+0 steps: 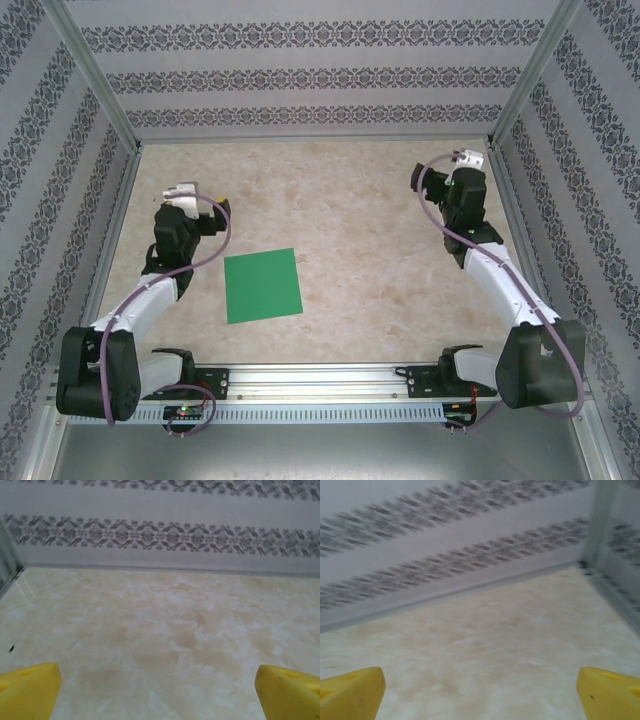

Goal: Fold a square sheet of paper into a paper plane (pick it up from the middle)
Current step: Move the square sheet of paper to the center of the table.

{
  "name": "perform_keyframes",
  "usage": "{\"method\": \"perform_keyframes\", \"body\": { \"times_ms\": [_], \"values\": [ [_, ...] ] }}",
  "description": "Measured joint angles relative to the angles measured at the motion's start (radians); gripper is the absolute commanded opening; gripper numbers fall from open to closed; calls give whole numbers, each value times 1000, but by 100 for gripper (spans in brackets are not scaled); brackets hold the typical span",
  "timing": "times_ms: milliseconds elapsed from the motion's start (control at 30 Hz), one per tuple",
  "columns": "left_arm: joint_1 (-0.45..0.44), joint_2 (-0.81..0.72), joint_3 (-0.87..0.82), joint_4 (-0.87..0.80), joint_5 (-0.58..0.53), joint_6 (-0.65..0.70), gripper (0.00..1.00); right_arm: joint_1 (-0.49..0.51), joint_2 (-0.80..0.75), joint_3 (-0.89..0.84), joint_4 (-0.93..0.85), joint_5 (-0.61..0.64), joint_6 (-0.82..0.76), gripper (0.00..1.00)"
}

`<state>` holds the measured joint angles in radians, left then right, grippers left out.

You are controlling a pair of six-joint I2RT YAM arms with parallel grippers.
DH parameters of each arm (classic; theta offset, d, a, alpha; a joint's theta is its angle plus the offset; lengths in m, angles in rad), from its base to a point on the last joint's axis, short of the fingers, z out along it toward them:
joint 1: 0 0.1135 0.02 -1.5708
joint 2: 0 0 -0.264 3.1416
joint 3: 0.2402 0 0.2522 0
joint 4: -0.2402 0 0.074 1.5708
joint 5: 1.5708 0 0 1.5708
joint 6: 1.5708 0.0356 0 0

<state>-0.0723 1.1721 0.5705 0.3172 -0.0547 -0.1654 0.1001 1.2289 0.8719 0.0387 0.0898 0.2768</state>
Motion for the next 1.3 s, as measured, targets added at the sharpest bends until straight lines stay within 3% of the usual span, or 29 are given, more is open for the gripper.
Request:
{"method": "perform_keyframes", "body": {
  "times_ms": [100, 200, 400, 567, 867, 1300],
  "values": [
    [1, -2, 111, -209, -42, -152, 100, 41, 12, 8, -37, -206, 114, 98],
    [2, 22, 189, -402, -56, -291, 100, 192, 102, 31, -95, -308, 183, 92],
    [6, 73, 205, -595, -40, -421, 100, 604, 430, 266, -208, -337, 225, 85],
    [7, 50, 207, -650, -86, -462, 100, 782, 648, 425, -243, -343, 286, 81],
    [8, 44, 211, -686, -98, -469, 100, 871, 797, 548, -294, -355, 353, 81],
    [13, 76, 209, -679, 123, -497, 100, 866, 895, 584, -288, -379, 370, 82]
  ]
}}
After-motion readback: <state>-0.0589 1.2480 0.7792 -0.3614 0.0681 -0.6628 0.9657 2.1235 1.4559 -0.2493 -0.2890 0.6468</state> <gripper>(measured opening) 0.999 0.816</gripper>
